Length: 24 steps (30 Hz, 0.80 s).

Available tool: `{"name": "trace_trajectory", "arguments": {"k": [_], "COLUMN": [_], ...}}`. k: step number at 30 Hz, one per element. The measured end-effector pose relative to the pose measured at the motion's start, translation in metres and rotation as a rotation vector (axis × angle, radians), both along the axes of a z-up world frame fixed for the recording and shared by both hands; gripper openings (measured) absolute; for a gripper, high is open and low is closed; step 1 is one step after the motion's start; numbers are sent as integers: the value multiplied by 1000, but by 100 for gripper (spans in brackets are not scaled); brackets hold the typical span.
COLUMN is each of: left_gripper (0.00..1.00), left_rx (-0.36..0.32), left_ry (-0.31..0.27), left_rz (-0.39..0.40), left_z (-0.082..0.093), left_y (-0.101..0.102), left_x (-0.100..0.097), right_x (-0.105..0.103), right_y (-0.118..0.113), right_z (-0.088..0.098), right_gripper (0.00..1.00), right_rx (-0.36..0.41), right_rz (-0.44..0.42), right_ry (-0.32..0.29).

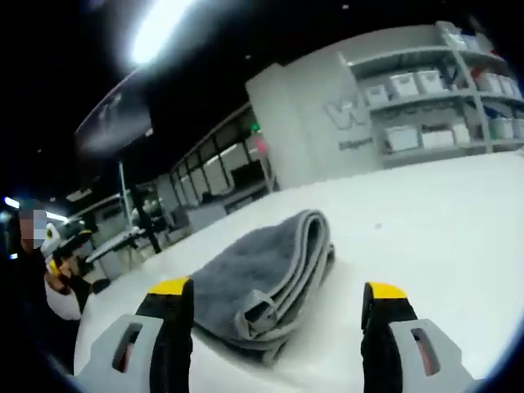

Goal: Open the folded towel by lifting each exposed corner and separating the folded layers until the towel lies flat within the target outline without major curled edges

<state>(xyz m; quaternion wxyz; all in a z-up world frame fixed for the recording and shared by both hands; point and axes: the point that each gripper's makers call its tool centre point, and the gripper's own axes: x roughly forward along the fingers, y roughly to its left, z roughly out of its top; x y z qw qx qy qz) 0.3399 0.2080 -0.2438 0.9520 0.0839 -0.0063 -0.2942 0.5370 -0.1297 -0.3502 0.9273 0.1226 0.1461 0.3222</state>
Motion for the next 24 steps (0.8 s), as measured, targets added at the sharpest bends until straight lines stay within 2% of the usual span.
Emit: {"name": "trace_trajectory", "arguments": {"k": [8,13,24], "left_gripper": [100,100,100], "left_rx": [5,7,10], "left_ry": [0,-1,-1], "left_rz": [0,1,3], "left_z": [-1,-1,0], "left_y": [0,0,1], "left_x": [0,0,0], "right_x": [1,0,-1], "right_y": [6,14,30], "right_z": [-10,-19,-33], "right_gripper": [77,75,67], "right_rx": [-27,-80,-99], "right_rz": [14,38,102], "right_ry": [14,24,46]}}
